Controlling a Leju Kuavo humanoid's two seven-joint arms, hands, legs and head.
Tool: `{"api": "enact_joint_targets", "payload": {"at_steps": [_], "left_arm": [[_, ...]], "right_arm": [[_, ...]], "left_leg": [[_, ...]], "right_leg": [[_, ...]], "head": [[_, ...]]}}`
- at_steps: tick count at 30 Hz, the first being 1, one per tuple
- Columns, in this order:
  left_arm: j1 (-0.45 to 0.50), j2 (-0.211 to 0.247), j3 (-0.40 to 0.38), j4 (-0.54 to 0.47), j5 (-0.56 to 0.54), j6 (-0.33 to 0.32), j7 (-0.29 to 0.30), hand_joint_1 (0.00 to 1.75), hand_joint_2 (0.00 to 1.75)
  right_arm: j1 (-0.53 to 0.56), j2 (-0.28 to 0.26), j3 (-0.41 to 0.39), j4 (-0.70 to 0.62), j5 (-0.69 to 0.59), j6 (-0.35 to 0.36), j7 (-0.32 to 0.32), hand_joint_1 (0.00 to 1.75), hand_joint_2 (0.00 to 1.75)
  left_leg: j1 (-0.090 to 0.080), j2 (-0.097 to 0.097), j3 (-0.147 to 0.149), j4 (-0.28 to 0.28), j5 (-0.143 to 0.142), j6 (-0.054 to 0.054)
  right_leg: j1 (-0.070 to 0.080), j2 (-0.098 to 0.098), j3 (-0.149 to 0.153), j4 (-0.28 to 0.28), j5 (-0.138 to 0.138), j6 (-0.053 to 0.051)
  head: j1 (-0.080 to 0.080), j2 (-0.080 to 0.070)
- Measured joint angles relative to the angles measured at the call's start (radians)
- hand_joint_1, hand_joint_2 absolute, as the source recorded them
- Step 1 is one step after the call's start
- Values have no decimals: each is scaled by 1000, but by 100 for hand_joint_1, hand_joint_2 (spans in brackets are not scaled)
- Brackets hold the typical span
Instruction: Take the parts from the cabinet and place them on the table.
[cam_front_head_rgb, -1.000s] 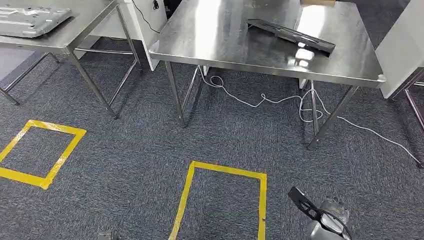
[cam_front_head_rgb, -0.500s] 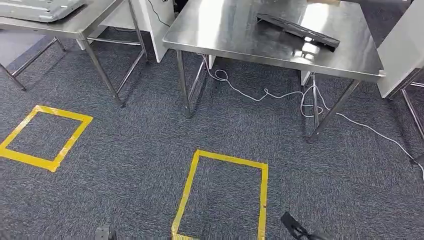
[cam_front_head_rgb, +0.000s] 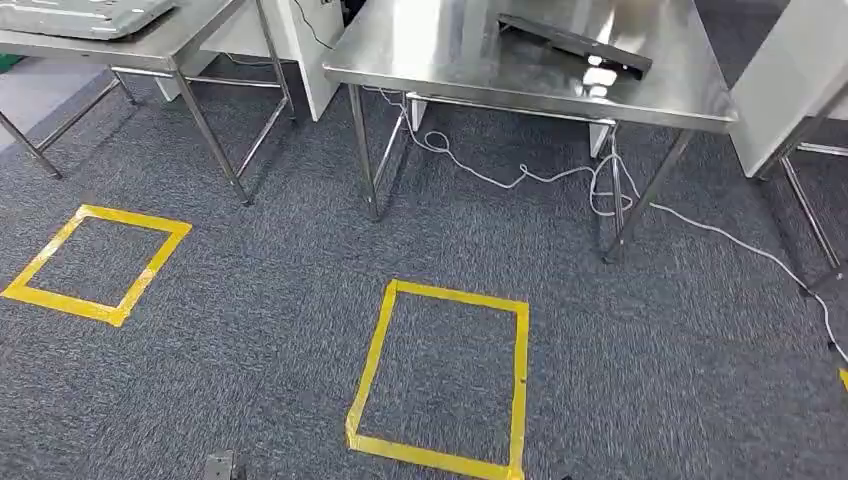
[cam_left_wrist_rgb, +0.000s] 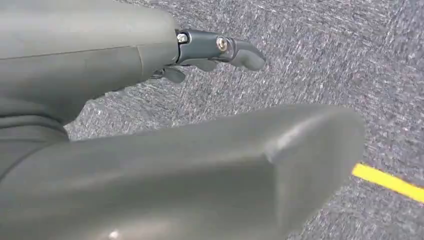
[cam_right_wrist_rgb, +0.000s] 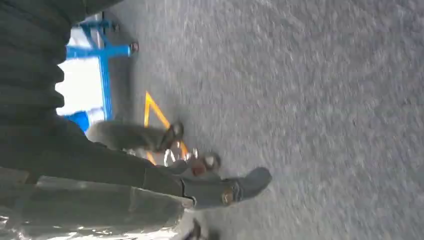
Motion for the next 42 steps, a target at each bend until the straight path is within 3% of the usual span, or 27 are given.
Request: {"api": "enact_joint_targets", "payload": {"at_steps": [1,2,3,4,5,6,7,8,10,11,12,13,15,16,17,18,20,21,22,23,24,25,27,30,42], "left_arm": [[0,0,-1,0,-1,0,0,0,0],[-1,0,-2,0,-1,3,0,0,0],[0,0,-3,0,-1,3,1,0,0],[0,0,-3,0,-2,5,1,0,0],[0,0,-3,0,-2,7,2,0,0],[-2,0,-5,0,-2,8,2,0,0],[-4,-2,-7,0,-3,8,2,0,0],[-4,-1,-7,0,-3,9,2,0,0],[-4,-1,-7,0,-3,11,2,0,0],[-4,-1,-7,0,-3,13,3,0,0],[-4,-2,-8,0,-5,14,3,0,0],[-5,-4,-10,0,-9,14,3,0,0],[-5,-3,-11,0,-11,15,5,0,0],[-5,-3,-11,0,-12,15,5,0,0],[-5,-3,-11,0,-12,15,5,0,0],[-4,-4,-11,0,-12,14,5,0,0],[-4,-4,-11,0,-12,14,6,0,0],[-5,-4,-12,0,-12,14,6,0,0],[-5,-6,-13,0,-12,14,6,0,0],[-5,-6,-16,0,-12,14,6,0,0],[-6,-7,-17,0,-13,14,6,0,0],[-5,-6,-18,0,-13,14,7,0,0],[-5,-7,-18,0,-13,14,8,0,0],[-5,-7,-19,0,-15,15,11,0,0],[-5,-5,-21,0,-24,18,20,0,0]], "right_arm": [[5,5,-9,0,-7,1,-2,0,175],[11,9,-21,1,-8,1,-2,0,175],[17,14,-26,2,-7,2,-2,0,175],[23,16,-31,2,-8,6,2,0,175],[27,20,-37,3,-12,11,4,0,175],[29,21,-45,3,-14,15,4,0,175],[30,22,-51,3,-14,19,4,0,175],[29,27,-54,4,-14,21,3,0,175],[29,33,-61,4,-18,28,-2,0,175],[31,37,-66,4,-21,28,-3,0,175],[34,39,-70,4,-15,28,-2,0,175],[36,40,-70,5,-7,28,3,0,175],[36,46,-70,6,2,28,7,0,175],[39,46,-71,6,3,28,8,0,175],[41,45,-71,6,4,28,8,0,175],[44,45,-71,6,4,28,8,0,175],[44,45,-72,6,4,28,9,0,175],[43,45,-72,6,4,28,9,0,175],[42,45,-72,6,5,28,9,0,175],[41,46,-72,6,8,28,10,0,175],[42,44,-72,6,11,29,14,0,175],[43,45,-72,6,17,33,21,0,175],[43,45,-72,6,29,40,34,0,175],[47,47,-72,6,34,43,40,0,175],[52,61,-71,6,59,53,55,0,175]], "left_leg": [[6,0,-16,77,-26,-7],[12,1,-17,124,-20,-12],[18,1,0,129,5,-16],[23,1,39,93,36,-20],[27,2,110,5,60,-25],[33,1,189,-101,65,-29],[29,-8,237,-168,30,-31],[23,-13,227,-166,37,-17],[14,-11,216,-168,34,-4],[10,-11,212,-173,40,8],[16,-8,214,-191,58,30],[8,-6,208,-194,66,42],[-1,-4,190,-194,78,57],[-6,-4,180,-193,85,61],[-12,-4,171,-193,91,63],[-18,-5,163,-193,98,63],[-27,-6,152,-192,109,63],[-30,-6,149,-192,114,61],[-30,-6,148,-190,117,59],[-40,-5,146,-186,117,55],[-37,-5,143,-183,116,51],[-35,-7,143,-180,98,52],[-30,-8,145,-180,110,40],[-27,-7,142,-182,124,43],[-23,-7,140,-182,128,45]], "right_leg": [[0,0,-13,1,10,2],[-1,0,-22,4,18,8],[-4,0,-29,6,25,12],[-8,0,-39,11,31,20],[-13,2,-48,16,35,27],[-15,3,-53,22,37,32],[-13,4,-62,25,41,38],[-10,4,-64,24,47,47],[-8,4,-69,20,57,63],[-6,4,-71,15,63,73],[-6,4,-82,30,57,78],[-7,5,-103,66,26,67],[-7,5,-173,220,-57,47],[-6,6,-209,301,-90,44],[-2,7,-228,353,-106,46],[3,7,-217,345,-101,52],[13,6,-122,198,-54,57],[15,6,-62,99,-30,54],[22,5,-13,23,-22,42],[28,8,-19,11,-9,30],[30,9,-19,11,-8,25],[29,8,-20,12,-15,19],[33,7,-19,12,-9,11],[34,8,-22,12,5,9],[37,7,-23,13,5,9]], "head": [[-2,0],[-1,0],[-1,0],[-1,0],[-1,0],[-2,0],[-4,0],[0,0],[-2,0],[1,0],[2,0],[3,0],[10,0],[9,0],[11,0],[11,0],[11,0],[11,0],[11,0],[8,0],[7,0],[7,0],[8,0],[8,0],[7,0]]}}
